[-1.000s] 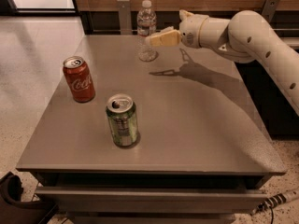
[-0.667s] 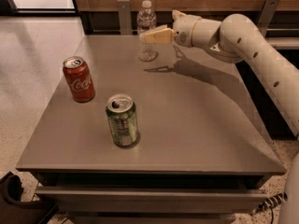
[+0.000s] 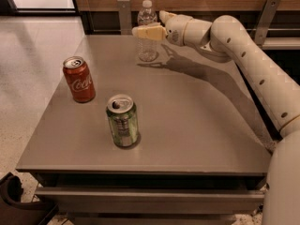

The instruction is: Move water bottle near green can

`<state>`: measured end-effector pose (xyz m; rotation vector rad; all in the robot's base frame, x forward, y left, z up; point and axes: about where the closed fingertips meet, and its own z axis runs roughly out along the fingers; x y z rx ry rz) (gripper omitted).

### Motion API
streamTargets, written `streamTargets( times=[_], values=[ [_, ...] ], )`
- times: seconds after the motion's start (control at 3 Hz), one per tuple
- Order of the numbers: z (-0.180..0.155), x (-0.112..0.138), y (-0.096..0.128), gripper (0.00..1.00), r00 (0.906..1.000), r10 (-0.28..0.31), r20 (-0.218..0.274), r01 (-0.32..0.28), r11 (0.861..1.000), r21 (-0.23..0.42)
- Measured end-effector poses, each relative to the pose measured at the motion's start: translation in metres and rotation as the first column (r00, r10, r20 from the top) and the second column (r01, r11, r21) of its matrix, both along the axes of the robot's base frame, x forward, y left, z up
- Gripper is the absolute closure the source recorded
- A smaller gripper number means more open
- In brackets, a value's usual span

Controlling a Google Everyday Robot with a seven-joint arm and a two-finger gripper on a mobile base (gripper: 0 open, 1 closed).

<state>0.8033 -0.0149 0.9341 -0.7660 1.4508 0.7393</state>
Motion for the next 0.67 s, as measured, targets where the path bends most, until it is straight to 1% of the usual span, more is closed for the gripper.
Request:
streamTargets(
  times=[0.33,0.67],
  values=[
    [-0.0004,-0.0002,0.0045,0.48,1.0,0.006,-0.001,-0.006,1.0,0.001],
    [-0.0006,-0.0004,0.0076,0.71,0.9999,0.01,-0.001,-0.01,1.0,0.002]
  ],
)
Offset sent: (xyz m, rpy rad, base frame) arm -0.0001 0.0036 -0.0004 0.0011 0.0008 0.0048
